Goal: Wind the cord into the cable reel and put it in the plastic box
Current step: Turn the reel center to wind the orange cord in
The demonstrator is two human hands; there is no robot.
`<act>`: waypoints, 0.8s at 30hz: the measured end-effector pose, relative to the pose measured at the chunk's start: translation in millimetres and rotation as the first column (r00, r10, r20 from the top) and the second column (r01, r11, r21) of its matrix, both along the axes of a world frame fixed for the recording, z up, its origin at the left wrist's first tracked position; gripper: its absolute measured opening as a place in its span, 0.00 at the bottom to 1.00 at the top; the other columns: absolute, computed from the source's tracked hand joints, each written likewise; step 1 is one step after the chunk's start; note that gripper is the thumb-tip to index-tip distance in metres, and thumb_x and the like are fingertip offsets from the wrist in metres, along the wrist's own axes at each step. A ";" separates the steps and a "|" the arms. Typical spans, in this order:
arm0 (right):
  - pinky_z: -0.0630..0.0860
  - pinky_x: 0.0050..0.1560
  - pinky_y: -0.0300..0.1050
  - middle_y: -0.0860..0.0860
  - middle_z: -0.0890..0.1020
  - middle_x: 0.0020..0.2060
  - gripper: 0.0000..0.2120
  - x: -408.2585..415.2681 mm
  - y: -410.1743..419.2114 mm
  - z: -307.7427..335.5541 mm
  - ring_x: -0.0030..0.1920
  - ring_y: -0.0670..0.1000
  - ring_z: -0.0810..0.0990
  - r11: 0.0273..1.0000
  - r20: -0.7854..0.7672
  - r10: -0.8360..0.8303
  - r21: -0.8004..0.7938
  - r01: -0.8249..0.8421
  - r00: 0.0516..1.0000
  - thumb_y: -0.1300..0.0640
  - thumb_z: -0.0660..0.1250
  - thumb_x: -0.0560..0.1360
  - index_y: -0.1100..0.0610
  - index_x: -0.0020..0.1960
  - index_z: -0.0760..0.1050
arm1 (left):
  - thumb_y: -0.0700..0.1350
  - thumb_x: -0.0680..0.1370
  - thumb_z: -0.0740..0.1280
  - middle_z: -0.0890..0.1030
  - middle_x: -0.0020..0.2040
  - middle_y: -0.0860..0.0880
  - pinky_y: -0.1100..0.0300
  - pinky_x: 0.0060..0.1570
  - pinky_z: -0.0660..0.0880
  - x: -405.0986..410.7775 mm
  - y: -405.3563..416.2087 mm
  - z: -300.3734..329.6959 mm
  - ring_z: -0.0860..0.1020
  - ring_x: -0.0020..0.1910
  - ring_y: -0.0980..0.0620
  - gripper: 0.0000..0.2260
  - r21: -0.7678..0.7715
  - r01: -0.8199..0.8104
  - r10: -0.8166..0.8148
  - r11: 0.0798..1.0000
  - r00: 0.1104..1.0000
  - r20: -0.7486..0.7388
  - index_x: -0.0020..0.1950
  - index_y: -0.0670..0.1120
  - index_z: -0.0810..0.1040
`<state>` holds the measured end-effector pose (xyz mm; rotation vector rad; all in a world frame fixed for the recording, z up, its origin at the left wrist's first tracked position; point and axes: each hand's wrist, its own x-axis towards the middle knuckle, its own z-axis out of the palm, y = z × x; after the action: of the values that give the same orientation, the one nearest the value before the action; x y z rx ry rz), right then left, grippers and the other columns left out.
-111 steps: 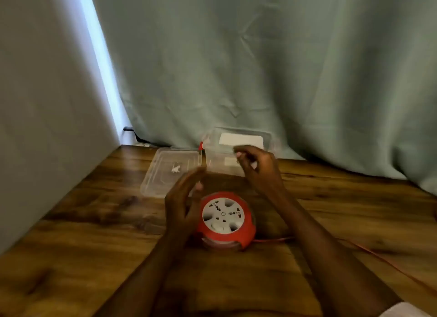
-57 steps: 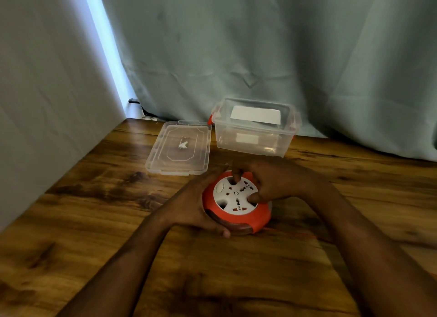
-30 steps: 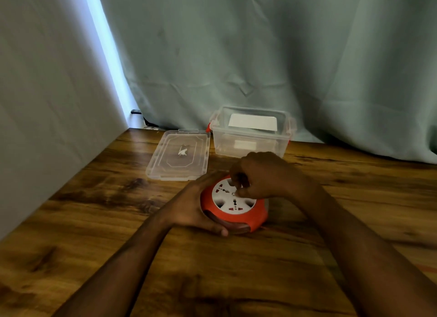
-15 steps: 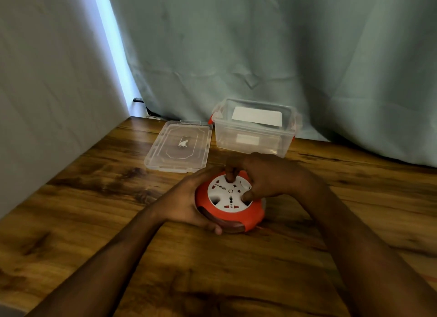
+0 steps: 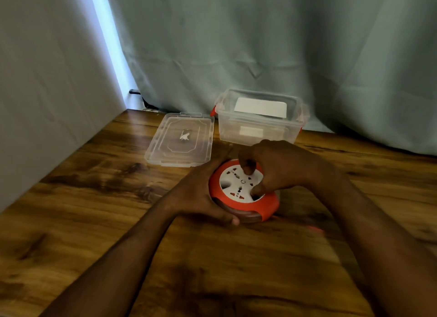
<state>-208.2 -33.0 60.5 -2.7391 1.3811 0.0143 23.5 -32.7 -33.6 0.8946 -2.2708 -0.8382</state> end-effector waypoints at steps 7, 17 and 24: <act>0.65 0.29 0.34 0.35 0.72 0.26 0.23 6.2 7.4 -8.1 0.29 0.37 0.73 0.994 -0.046 -0.066 -0.093 0.062 0.997 0.27 0.68 0.66 0.45 0.32 0.69 | 0.64 0.56 0.85 0.68 0.66 0.78 0.77 0.62 0.68 -8.4 -3.1 -3.6 0.70 0.66 0.73 0.57 0.023 0.030 -0.029 0.999 1.000 -0.006 0.76 0.72 0.54; 0.71 0.31 0.33 0.39 0.82 0.38 0.10 -9.3 1.1 0.8 0.40 0.38 0.80 0.997 0.158 -0.013 0.073 0.001 0.987 0.38 0.70 0.75 0.44 0.46 0.80 | 0.66 0.55 0.84 0.69 0.70 0.71 0.68 0.66 0.70 -6.1 -4.4 -3.9 0.70 0.69 0.70 0.60 0.070 0.038 -0.040 0.997 0.999 0.025 0.79 0.69 0.50; 0.73 0.38 0.29 0.26 0.76 0.48 0.24 -18.4 -0.9 6.7 0.44 0.33 0.77 0.958 0.171 -0.028 0.287 -0.023 0.985 0.54 0.80 0.69 0.41 0.60 0.75 | 0.63 0.58 0.85 0.66 0.68 0.78 0.72 0.65 0.69 -9.8 -1.2 -0.9 0.67 0.69 0.72 0.60 0.065 0.048 -0.052 0.997 0.997 0.056 0.78 0.71 0.47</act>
<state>-226.5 -33.9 67.2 -2.4358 1.2284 -0.0213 13.7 -33.9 -34.5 0.9035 -2.3363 -0.9223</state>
